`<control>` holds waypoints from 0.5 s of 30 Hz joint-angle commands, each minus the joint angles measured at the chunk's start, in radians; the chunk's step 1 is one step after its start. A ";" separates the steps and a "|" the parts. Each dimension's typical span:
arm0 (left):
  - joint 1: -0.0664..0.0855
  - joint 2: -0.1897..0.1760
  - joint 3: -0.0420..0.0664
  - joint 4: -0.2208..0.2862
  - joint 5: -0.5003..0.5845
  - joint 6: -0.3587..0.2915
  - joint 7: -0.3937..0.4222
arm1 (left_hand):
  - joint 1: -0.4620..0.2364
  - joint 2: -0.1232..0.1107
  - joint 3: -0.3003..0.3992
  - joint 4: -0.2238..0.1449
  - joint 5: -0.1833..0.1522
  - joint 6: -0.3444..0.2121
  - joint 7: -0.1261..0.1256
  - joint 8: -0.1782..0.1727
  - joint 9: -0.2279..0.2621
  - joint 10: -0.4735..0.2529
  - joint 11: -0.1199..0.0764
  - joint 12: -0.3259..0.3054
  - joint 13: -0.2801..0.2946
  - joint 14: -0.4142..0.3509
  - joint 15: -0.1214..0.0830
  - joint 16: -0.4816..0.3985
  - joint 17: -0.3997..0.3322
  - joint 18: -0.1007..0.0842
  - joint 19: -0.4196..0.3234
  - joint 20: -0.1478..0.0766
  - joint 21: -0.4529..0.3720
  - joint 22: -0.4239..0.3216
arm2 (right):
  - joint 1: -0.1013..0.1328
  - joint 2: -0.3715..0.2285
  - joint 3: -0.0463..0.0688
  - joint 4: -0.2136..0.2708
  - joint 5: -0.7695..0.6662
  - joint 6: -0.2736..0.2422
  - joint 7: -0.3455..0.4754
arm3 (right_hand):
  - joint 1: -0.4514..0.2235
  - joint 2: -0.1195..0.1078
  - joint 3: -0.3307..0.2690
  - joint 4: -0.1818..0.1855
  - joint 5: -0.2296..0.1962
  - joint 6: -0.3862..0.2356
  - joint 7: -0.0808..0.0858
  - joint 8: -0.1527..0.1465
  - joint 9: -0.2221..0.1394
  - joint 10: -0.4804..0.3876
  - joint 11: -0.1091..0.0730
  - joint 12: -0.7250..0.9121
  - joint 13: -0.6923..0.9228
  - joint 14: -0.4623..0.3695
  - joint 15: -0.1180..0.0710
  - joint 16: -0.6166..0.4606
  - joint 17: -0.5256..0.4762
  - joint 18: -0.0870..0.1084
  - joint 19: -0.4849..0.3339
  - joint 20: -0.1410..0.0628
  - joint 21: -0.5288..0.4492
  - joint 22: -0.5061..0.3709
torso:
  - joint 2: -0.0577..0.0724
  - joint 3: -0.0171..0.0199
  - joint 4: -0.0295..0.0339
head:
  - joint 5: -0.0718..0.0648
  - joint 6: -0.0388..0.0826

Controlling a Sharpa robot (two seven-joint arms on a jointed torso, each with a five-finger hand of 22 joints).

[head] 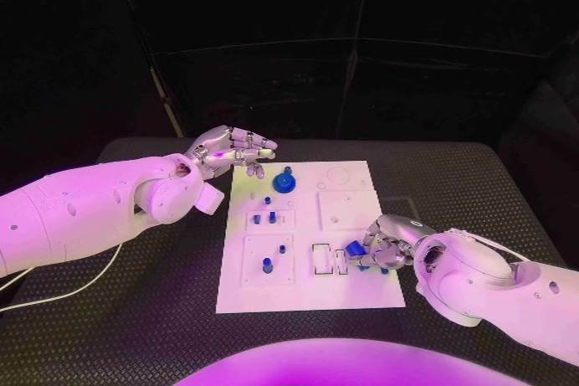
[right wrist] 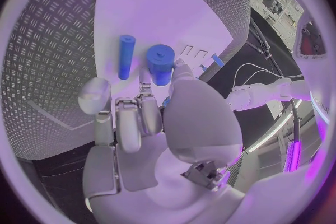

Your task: Assemble the parts on the task board

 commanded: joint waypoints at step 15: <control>0.000 -0.001 0.001 -0.001 0.001 0.014 0.005 | 0.001 0.009 -0.008 0.001 -0.004 -0.003 0.000 0.002 0.001 -0.009 0.001 0.005 -0.001 -0.007 0.000 -0.006 0.001 0.005 -0.005 0.004 -0.007 -0.001 | -0.018 -0.005 -0.006 0.018 -0.022 -0.082 0.004 | 0.061 0.050 -0.018 -0.003 0.173 -0.011 -0.011 0.050 0.048 0.003 -0.009 0.008 0.067 0.095 0.001 0.008 0.212 -0.021 0.012 -0.002 0.010 0.015 | -0.003 0.0007 -0.0005 | -0.002 -0.006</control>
